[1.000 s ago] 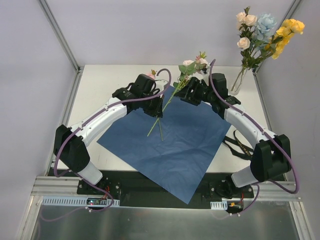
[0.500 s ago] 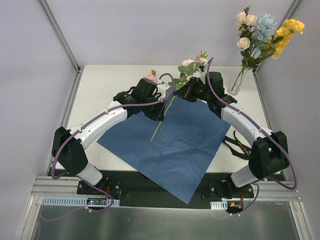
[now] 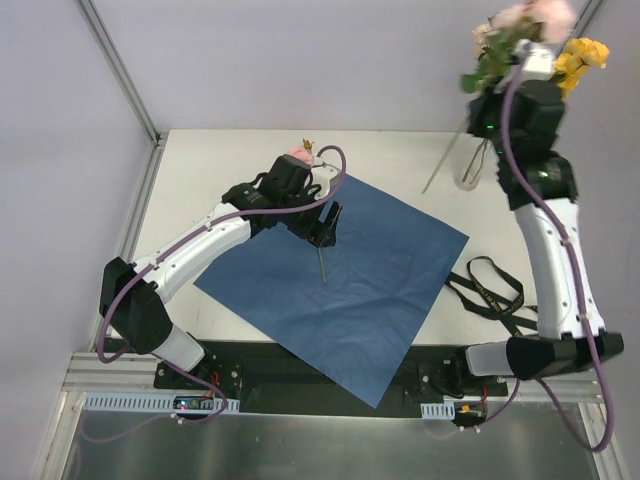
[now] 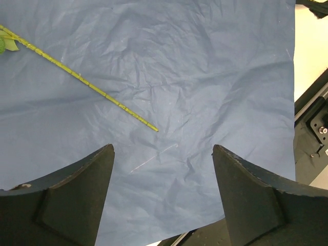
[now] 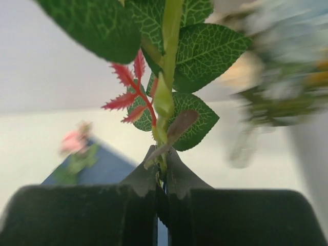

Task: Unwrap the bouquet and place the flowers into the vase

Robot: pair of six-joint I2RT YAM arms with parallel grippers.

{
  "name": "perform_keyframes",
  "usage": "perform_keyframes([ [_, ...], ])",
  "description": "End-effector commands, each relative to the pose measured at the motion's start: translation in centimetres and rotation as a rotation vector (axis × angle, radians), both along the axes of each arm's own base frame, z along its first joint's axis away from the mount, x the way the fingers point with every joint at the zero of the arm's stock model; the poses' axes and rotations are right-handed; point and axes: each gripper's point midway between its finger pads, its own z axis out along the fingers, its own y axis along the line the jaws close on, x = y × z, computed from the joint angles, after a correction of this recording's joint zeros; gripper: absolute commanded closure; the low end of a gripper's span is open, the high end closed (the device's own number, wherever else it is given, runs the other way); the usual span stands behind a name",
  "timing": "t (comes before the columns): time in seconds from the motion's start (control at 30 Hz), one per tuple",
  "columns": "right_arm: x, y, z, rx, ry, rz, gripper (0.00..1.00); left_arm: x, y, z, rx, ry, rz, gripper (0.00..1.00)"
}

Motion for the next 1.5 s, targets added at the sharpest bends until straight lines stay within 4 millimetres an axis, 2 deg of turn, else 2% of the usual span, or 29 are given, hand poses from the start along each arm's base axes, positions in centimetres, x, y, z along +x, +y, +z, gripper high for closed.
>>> perform_keyframes([
  [0.0, -3.1, -11.5, 5.2, -0.189, -0.137, -0.309, 1.00, -0.2, 0.0, 1.5, -0.018, -0.053, -0.018, 0.20],
  [0.03, -3.4, -12.1, 6.2, -0.190, -0.177, -0.309, 1.00, -0.1, -0.1, 1.3, -0.014, -0.049, -0.012, 0.10],
  [0.1, -3.4, -14.1, 8.3, -0.191, -0.257, -0.355, 1.00, 0.0, -0.1, 0.8, -0.006, -0.036, -0.008, 0.08],
  [0.13, -3.0, -14.6, 8.8, -0.218, -0.270, -0.362, 1.00, -0.1, -0.2, 0.8, -0.010, -0.031, -0.014, 0.03],
  [0.2, -3.0, -15.6, 11.1, -0.251, -0.318, -0.398, 1.00, -0.1, -0.5, 0.5, -0.011, -0.016, -0.019, 0.03],
  [0.33, 0.1, -16.6, 11.9, -0.293, -0.327, -0.402, 1.00, 0.0, -0.5, -0.1, -0.003, -0.005, -0.022, 0.03],
  [0.53, 4.5, -17.2, 11.4, -0.299, -0.345, -0.377, 1.00, 0.4, -0.5, -0.8, 0.010, 0.002, -0.013, 0.01],
  [0.6, 5.3, -17.5, 11.6, -0.296, -0.356, -0.387, 1.00, 0.5, -0.6, -1.0, 0.005, 0.013, -0.014, 0.01],
  [0.7, 7.1, -17.6, 10.8, -0.273, -0.343, -0.372, 0.99, 0.6, -0.6, -1.2, -0.002, 0.023, -0.014, 0.01],
  [1.0, 9.0, -17.1, 10.5, -0.254, -0.372, -0.343, 1.00, 0.9, -0.5, -1.4, -0.020, 0.038, -0.018, 0.01],
  [1.1, 9.1, -17.0, 10.3, -0.255, -0.384, -0.333, 1.00, 0.9, -0.5, -1.4, -0.021, 0.041, -0.019, 0.01],
  [1.13, 9.0, -16.8, 11.0, -0.255, -0.419, -0.328, 1.00, 0.9, -0.6, -1.4, -0.025, 0.044, -0.023, 0.01],
  [1.2, 9.0, -16.8, 11.1, -0.271, -0.442, -0.325, 1.00, 0.9, -0.6, -1.4, -0.026, 0.044, -0.023, 0.01],
  [1.43, 10.1, -16.9, 10.0, -0.293, -0.437, -0.316, 1.00, 1.0, -0.4, -1.4, -0.025, 0.045, -0.018, 0.01],
  [1.47, 10.4, -16.9, 9.3, -0.295, -0.428, -0.311, 1.00, 1.0, -0.4, -1.4, -0.025, 0.045, -0.017, 0.01],
])
